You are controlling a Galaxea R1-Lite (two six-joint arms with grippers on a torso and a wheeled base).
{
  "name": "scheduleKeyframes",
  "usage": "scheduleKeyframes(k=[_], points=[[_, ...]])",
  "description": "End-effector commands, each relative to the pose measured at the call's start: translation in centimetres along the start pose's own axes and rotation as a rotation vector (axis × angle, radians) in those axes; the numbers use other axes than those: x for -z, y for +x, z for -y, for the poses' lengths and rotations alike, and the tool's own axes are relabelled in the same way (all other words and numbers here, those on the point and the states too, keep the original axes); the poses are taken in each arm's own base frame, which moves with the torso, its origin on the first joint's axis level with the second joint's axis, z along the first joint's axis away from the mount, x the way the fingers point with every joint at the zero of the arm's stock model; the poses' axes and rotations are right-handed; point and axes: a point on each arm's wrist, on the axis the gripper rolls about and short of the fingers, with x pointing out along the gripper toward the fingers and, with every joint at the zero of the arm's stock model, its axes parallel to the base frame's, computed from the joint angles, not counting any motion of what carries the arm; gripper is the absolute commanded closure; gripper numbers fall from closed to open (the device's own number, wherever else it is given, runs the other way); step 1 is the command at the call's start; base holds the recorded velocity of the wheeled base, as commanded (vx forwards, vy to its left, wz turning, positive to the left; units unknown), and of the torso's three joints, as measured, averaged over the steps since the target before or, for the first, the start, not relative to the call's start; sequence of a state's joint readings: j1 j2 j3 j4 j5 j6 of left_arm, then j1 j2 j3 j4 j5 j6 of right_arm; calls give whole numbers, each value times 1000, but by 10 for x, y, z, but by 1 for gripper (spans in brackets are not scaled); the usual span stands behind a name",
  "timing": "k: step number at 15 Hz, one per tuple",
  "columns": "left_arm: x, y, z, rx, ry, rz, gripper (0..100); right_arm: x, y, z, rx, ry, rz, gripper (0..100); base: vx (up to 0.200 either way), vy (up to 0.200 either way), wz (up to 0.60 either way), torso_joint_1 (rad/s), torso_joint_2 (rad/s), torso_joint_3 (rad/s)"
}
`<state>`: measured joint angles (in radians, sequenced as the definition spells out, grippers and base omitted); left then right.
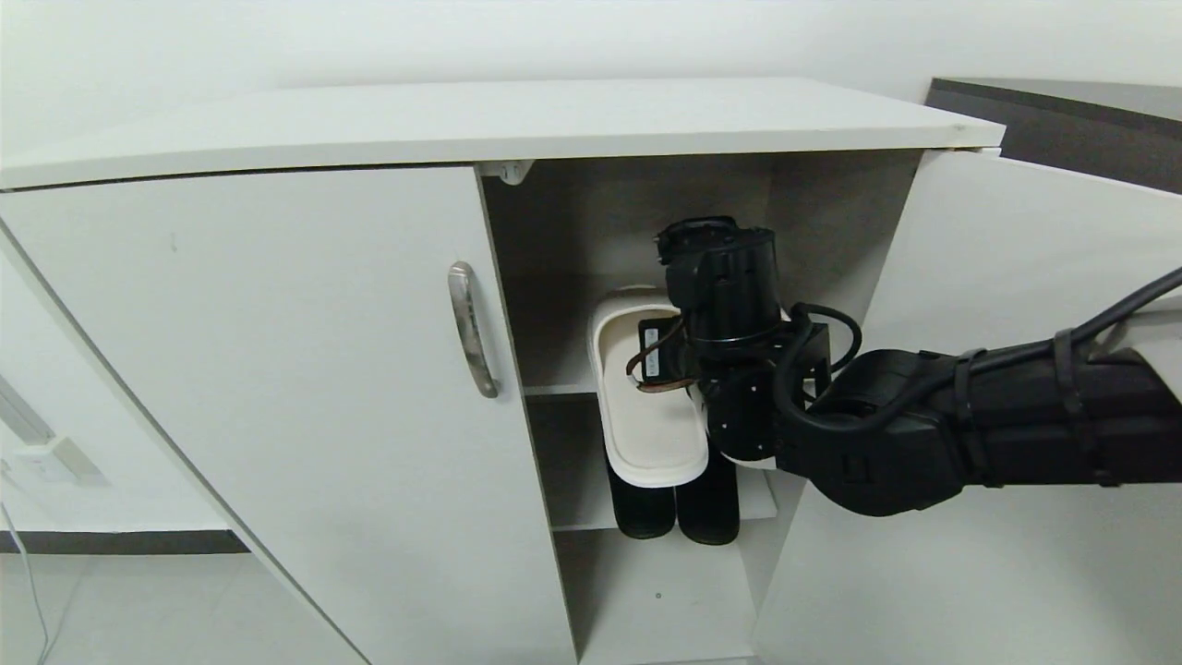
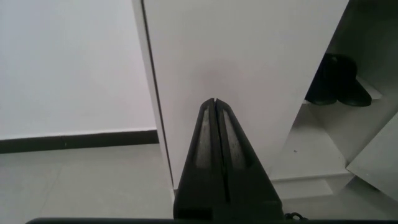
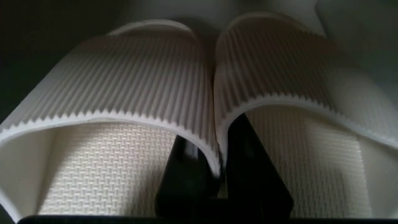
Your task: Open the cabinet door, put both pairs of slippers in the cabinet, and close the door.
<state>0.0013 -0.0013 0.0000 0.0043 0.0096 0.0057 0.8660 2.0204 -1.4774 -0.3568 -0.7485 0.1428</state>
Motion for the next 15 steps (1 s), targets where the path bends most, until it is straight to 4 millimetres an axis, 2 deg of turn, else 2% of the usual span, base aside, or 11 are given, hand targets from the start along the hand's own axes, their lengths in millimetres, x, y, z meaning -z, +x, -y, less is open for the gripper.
scheduleKeyframes(k=[1, 4, 8, 10, 12, 15], points=[[0, 0, 0, -1, 0, -2, 100, -7, 5, 3, 10, -4, -13, 100, 0, 0, 0, 0, 0, 0], [0, 0, 0, -1, 0, -2, 100, -16, 20, 6, 19, 1, -63, 100, 0, 0, 0, 0, 0, 0], [0, 0, 0, -4, -1, -2, 100, -11, 38, 3, -28, -4, -108, 100, 0, 0, 0, 0, 0, 0], [0, 0, 0, -4, -1, -2, 100, -11, 45, 3, -25, 6, -99, 100, 0, 0, 0, 0, 0, 0], [0, 0, 0, -4, -1, -2, 100, -16, 61, 5, 2, 33, -58, 100, 0, 0, 0, 0, 0, 0], [0, 0, 0, -4, -1, -2, 100, -17, 67, 1, 3, 38, -44, 100, 0, 0, 0, 0, 0, 0]])
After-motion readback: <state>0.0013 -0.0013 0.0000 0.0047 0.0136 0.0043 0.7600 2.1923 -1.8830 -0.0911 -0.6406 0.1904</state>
